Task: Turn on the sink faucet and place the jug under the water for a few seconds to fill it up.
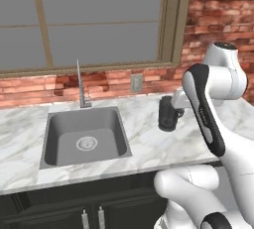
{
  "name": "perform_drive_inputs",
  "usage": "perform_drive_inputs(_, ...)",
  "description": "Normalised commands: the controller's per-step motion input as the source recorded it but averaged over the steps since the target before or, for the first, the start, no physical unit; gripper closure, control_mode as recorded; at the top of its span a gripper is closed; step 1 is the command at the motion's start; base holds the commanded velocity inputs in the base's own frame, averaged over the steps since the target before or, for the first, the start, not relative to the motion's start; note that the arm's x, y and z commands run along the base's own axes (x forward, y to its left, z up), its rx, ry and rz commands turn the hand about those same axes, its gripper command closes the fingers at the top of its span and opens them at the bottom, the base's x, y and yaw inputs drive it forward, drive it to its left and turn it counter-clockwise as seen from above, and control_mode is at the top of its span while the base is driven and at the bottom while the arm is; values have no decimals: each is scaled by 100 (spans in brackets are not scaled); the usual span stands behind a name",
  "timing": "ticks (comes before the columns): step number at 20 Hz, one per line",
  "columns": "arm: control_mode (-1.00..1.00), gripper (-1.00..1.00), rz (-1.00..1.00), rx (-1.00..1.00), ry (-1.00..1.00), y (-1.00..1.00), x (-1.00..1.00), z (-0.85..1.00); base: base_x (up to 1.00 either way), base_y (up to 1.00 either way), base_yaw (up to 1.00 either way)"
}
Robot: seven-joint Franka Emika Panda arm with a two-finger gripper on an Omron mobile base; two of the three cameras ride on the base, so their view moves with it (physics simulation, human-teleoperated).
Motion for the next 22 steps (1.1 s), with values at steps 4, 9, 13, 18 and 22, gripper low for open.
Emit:
perform_drive_inputs(4, 100, -100, 0, 0, 0, 0, 0, 0, -25, 36, 0)
perform_drive_inputs(9, 100, -100, 0, 0, 0, 0, 0, 0, -8, 50, 0)
perform_drive_inputs(13, 100, -100, 0, 0, 0, 0, 0, 0, 0, 52, 0)
perform_drive_inputs(18, 100, -100, 0, 0, 0, 0, 0, 0, 0, 43, 0)
perform_drive_inputs(22, 100, -100, 0, 0, 0, 0, 0, 0, 0, 41, 0)
